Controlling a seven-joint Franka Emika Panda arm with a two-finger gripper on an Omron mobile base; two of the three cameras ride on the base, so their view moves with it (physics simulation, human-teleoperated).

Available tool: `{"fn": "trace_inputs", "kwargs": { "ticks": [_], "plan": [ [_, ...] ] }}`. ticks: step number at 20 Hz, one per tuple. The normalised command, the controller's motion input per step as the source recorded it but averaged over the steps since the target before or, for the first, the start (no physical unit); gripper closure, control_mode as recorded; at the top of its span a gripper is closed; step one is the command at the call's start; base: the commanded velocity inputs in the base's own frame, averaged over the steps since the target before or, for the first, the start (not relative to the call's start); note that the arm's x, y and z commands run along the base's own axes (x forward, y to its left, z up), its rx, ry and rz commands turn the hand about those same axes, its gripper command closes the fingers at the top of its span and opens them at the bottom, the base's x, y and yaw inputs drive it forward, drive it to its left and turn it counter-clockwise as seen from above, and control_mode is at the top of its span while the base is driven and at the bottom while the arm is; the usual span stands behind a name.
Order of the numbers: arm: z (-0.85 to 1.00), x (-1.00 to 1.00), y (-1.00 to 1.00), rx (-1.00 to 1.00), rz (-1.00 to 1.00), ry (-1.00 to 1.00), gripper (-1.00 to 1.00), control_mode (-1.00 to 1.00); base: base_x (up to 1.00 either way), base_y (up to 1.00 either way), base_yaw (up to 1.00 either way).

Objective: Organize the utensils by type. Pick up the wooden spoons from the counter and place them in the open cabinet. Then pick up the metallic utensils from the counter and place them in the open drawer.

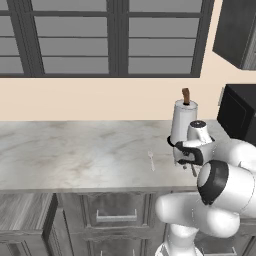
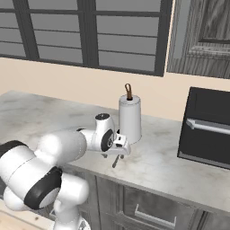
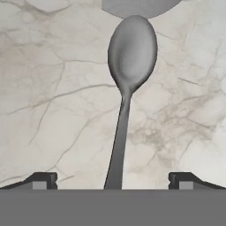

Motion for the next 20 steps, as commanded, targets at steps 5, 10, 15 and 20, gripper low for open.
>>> {"fn": "trace_inputs", "kwargs": {
  "ticks": [5, 10, 15, 20],
  "plan": [
    [-0.27, 0.3, -0.1, 0.0, 0.0, 0.0, -1.0, -1.0, 0.0, 0.0, 0.0],
    [-0.3, 0.21, -0.13, 0.0, 0.0, 0.0, -1.0, -1.0, 0.0, 0.0, 0.0],
    [-0.28, 0.23, -0.12, 0.0, 0.0, 0.0, -1.0, -1.0, 0.0, 0.0, 0.0],
    [-0.31, 0.08, -0.01, 0.0, 0.0, 0.0, -1.0, -1.0, 0.0, 0.0, 0.0]
  ]
}}
